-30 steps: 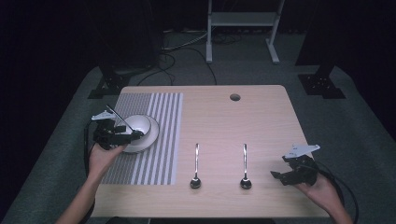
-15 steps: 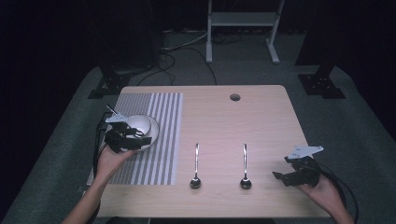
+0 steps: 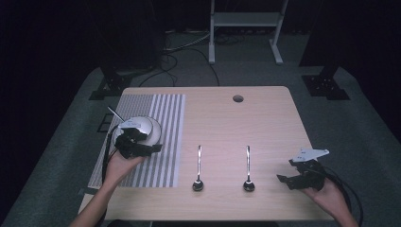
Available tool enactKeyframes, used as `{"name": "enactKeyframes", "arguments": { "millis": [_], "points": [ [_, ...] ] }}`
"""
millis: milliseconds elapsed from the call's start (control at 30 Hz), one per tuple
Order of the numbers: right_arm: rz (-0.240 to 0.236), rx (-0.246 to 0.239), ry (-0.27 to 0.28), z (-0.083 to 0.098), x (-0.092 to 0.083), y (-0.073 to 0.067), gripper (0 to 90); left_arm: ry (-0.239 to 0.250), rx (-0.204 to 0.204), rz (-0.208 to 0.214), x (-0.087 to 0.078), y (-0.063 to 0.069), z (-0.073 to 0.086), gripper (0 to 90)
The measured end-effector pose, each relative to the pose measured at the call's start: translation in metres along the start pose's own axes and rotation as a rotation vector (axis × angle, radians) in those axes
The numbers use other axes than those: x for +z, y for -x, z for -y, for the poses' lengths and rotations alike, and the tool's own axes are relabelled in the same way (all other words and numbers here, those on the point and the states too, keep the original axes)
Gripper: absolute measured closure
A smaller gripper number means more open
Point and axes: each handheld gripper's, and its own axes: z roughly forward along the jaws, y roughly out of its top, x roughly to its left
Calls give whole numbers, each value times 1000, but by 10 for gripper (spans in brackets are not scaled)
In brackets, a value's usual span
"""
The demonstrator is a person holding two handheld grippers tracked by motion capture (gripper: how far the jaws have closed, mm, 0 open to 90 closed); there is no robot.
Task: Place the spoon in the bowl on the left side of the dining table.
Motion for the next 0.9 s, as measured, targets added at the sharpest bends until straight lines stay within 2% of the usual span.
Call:
{"name": "enactKeyframes", "arguments": {
  "millis": [233, 333, 600, 900],
  "points": [
    [-4, 2, -3, 1, 1, 0, 215, -13, 23, 11, 6, 10, 0, 96],
    [-4, 1, -2, 1, 1, 0, 215, -18, 52, 11, 9, 17, -2, 96],
    [-4, 5, 4, 1, 1, -1, 215, -24, 79, 24, 12, 27, -4, 96],
    [-10, 12, 2, 3, 2, -3, 215, -20, 103, 51, 19, 41, 0, 95]
  ]
}}
